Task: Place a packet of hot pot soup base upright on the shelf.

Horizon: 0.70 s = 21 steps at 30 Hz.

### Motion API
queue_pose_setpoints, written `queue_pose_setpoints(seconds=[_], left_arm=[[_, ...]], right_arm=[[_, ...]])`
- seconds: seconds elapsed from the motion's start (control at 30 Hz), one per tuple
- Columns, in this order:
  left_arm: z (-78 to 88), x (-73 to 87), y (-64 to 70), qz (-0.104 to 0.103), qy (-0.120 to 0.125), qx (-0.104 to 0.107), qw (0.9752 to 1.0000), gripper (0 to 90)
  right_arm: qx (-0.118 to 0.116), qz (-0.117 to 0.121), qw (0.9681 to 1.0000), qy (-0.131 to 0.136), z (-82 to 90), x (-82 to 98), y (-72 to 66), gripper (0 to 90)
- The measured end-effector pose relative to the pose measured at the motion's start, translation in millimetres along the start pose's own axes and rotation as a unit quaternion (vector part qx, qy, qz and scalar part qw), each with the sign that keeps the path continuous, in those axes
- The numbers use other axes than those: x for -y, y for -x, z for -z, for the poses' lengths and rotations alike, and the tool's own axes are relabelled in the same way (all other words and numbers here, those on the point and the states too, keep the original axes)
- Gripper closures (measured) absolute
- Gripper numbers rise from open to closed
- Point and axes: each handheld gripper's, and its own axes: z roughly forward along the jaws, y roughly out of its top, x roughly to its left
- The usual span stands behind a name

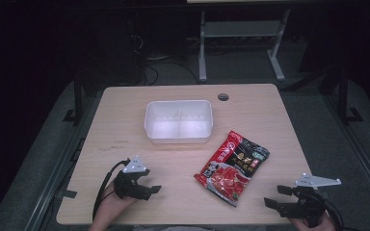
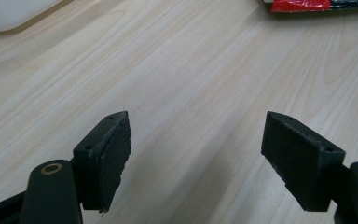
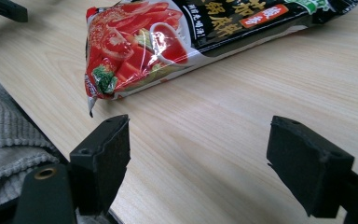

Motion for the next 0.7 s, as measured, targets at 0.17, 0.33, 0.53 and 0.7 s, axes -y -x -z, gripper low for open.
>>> queue_pose_setpoints(seconds=[0.17, 0.33, 0.53, 0.7], left_arm=[[-0.2, -2.0, 2.3, -0.007, -0.003, 0.005, 1.0, 24.1], [-0.4, -9.5, 11.9, -0.024, -0.003, 0.017, 0.9996, 25.1], [2.0, -23.4, 25.7, -0.016, -0.005, 0.038, 0.9991, 31.6], [-8.4, -45.4, 45.4, -0.05, -0.023, 0.047, 0.9973, 36.2]], right_arm=[[0.002, 0.004, 1.0, -0.004, -1.8, -0.6, -2.3, 20.4], [0.004, 0.0, 1.0, -0.005, -1.9, -0.8, -1.7, 20.5], [0.013, 0.009, 0.9999, 0.004, 1.9, -1.3, -3.0, 22.7], [0.01, 0.012, 0.9998, 0.01, 4.7, -0.8, -3.3, 23.1]])
